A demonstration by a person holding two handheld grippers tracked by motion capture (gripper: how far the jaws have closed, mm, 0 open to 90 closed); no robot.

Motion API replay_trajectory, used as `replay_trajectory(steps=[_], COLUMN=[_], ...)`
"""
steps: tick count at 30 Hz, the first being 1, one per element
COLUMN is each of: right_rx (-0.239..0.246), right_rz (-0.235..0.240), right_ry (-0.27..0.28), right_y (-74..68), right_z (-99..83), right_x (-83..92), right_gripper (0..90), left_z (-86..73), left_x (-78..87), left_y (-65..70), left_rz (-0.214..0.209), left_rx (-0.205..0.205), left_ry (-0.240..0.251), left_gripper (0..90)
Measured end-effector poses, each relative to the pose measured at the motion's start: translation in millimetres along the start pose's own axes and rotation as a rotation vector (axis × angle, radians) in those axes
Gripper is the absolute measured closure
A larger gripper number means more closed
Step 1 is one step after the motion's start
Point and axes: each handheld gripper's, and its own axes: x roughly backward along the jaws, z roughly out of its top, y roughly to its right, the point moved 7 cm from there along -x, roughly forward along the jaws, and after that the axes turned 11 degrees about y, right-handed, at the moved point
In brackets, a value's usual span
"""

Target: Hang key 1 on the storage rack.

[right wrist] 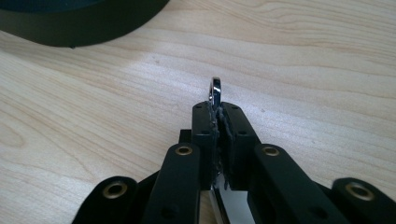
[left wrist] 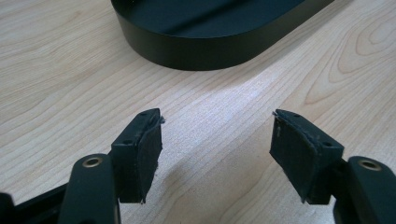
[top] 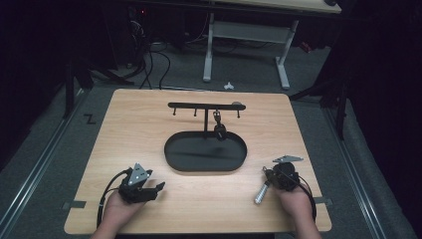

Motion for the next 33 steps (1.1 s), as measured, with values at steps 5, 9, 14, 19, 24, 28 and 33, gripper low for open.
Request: replay_trajectory(steps=[5,9,14,19,24,28,33], right_rx=[-0.004,-0.001,0.000,0.009,0.047,0.075,0.075], right_rz=[-0.006,0.007,0.013,0.019,0.034,0.039,0.058], right_ry=[-0.002,-0.020,-0.024,-0.035,-0.107,-0.178,-0.256], right_y=[3.4,3.4,3.2,3.0,1.3,2.7,7.0], right_z=[0.2,-1.2,-2.4,-1.2,3.5,6.8,7.9], right_x=[-2.0,-1.2,0.0,-1.0,-4.1,-6.2,-6.5], right_gripper=[83.5,81.7,81.5,80.8,81.3,79.8,77.3], left_z=[-0.2,-0.3,-0.4,-0.9,-1.4,-1.2,-1.2], left_x=[-0.1,0.0,-0.3,0.2,1.3,2.6,2.9], left_y=[0.0,-0.1,0.6,0.4,-0.3,-0.6,0.1], left_rz=[-0.001,-0.002,-0.006,-0.003,-0.001,0.001,-0.005], left_rx=[-0.001,-0.001,-0.003,-0.002,0.004,0.004,0.004], left_ry=[-0.001,-0.003,-0.004,-0.007,-0.005,-0.003,-0.003], left_gripper=[34.3,34.3,34.3,34.3,34.3,34.3,34.2])
